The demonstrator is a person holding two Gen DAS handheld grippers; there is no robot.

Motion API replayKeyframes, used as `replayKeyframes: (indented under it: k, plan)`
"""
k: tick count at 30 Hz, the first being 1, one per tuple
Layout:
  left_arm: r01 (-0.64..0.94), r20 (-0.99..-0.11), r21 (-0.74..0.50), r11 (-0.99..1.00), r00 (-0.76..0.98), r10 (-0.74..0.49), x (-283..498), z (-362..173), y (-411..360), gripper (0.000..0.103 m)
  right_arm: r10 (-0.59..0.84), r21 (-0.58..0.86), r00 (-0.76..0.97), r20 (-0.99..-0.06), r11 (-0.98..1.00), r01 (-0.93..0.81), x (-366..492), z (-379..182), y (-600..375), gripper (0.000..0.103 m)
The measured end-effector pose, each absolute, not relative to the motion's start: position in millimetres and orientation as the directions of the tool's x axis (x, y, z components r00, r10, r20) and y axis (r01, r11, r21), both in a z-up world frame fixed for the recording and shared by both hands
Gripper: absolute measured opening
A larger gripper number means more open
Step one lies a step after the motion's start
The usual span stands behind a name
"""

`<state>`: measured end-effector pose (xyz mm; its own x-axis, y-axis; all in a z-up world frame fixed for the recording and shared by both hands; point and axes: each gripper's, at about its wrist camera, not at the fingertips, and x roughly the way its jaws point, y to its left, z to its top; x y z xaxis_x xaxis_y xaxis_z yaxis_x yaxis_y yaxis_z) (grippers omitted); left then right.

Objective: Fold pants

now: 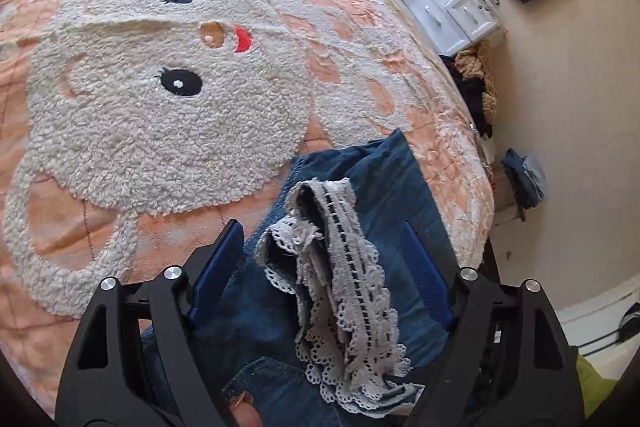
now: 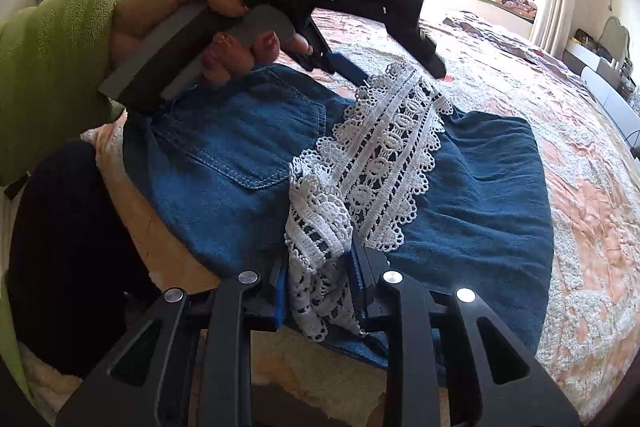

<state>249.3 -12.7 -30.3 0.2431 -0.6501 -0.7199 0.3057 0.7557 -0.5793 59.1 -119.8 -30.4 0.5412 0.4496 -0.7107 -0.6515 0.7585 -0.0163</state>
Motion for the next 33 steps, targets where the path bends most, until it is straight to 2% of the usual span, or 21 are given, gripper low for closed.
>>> replayKeyframes:
  k: [1,2,6,9,11,12,14,17,20,21,23,27,33]
  plan:
    - [0.297,-0.73,-0.572,0.764,0.239,-0.64,250,-34,-14,0.028,0.456,-0.01,0.541,-0.706,0.758,-0.652,58,-29,-121,0.025]
    - [0.292,-0.737,-0.566,0.771,0.241,-0.632,251,-36,-15,0.022,0.466,-0.002,0.542,-0.699,0.757,-0.653,57,-27,-122,0.025]
    - [0.323,-0.732,-0.547,0.772,0.264,-0.628,248,-29,-16,0.013,0.482,0.024,0.541,-0.689,0.761,-0.648,57,-23,-131,0.025]
    - [0.35,-0.715,-0.531,0.772,0.305,-0.63,239,-16,-11,0.013,0.501,0.013,0.547,-0.67,0.746,-0.666,52,-17,-132,0.025]
    - [0.359,-0.742,-0.475,0.803,0.328,-0.585,236,-18,-12,0.013,0.485,-0.004,0.541,-0.687,0.742,-0.67,53,-22,-131,0.027]
    - [0.343,-0.761,-0.467,0.815,0.315,-0.568,238,-25,-12,0.014,0.483,0.006,0.525,-0.701,0.74,-0.672,55,-26,-129,0.029]
    - [0.307,-0.794,-0.446,0.841,0.298,-0.53,241,-39,-11,0.018,0.492,0.023,0.5,-0.713,0.729,-0.684,56,-31,-128,0.041]
    - [0.282,-0.779,-0.476,0.833,0.305,-0.548,240,-44,-5,0.021,0.529,0.058,0.473,-0.704,0.707,-0.704,51,-25,-132,0.051]
    - [0.286,-0.783,-0.444,0.849,0.337,-0.523,235,-35,-2,0.036,0.594,0.17,0.433,-0.678,0.7,-0.693,54,-13,-152,0.06]
    - [0.286,-0.777,-0.44,0.851,0.353,-0.521,232,-30,1,0.042,0.615,0.209,0.435,-0.658,0.704,-0.679,56,-7,-163,0.06]
    - [0.29,-0.764,-0.433,0.854,0.385,-0.518,225,-19,5,0.044,0.626,0.246,0.456,-0.633,0.721,-0.648,60,1,-179,0.061]
    - [0.294,-0.748,-0.369,0.882,0.469,-0.469,200,7,5,0.055,0.555,0.24,0.544,-0.63,0.805,-0.543,85,9,-215,0.062]
    - [0.36,-0.713,-0.342,0.868,0.502,-0.489,149,25,-16,0.057,0.415,0.217,0.61,-0.675,0.902,-0.374,139,13,-259,0.062]
